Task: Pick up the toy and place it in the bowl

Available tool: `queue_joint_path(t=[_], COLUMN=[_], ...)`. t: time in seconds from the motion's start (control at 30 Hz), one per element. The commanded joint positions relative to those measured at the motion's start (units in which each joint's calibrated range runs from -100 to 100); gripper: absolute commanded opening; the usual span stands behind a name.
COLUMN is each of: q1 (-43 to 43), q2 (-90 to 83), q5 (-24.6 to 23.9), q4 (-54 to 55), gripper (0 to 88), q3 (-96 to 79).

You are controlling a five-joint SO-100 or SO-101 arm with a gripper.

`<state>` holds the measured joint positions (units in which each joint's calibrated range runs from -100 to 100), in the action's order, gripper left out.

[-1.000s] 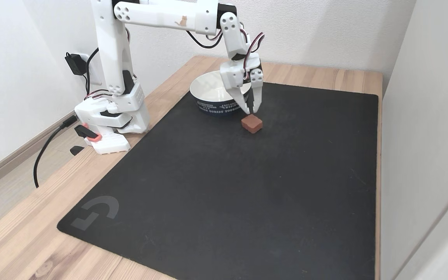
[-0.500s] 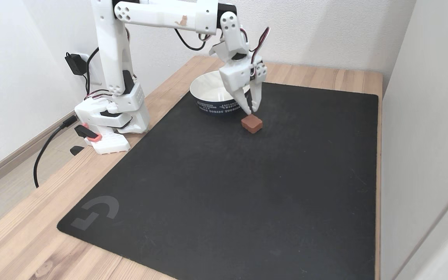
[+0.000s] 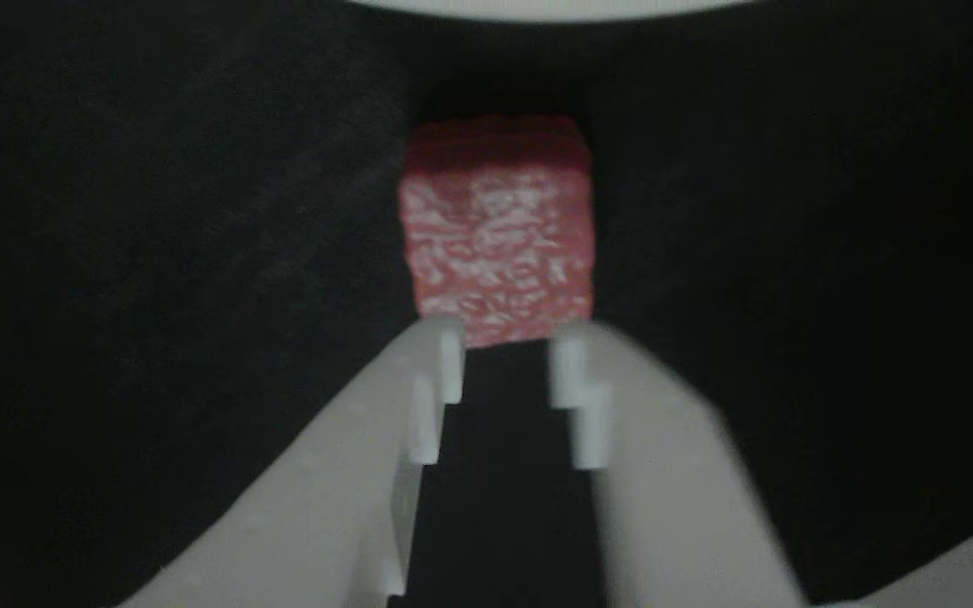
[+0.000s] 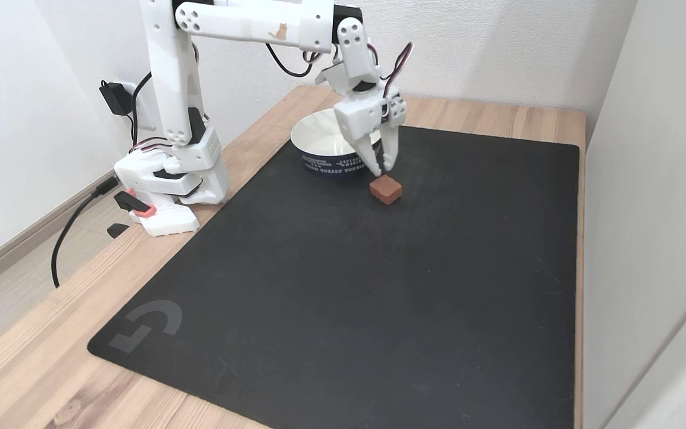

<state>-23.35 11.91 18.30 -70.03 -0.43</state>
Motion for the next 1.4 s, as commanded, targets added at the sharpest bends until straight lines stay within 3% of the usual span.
queue_joint_path(t=[0.0, 0.07, 1.37], q1=[0.6, 0.7, 2.6], q2=[-0.9, -0.9, 6.6], q5=[0.4, 0.4, 0.4], q4=[-3.0, -3.6, -3.3], gripper=[35.2, 38.4, 38.2], q3=[2.3, 2.3, 2.2])
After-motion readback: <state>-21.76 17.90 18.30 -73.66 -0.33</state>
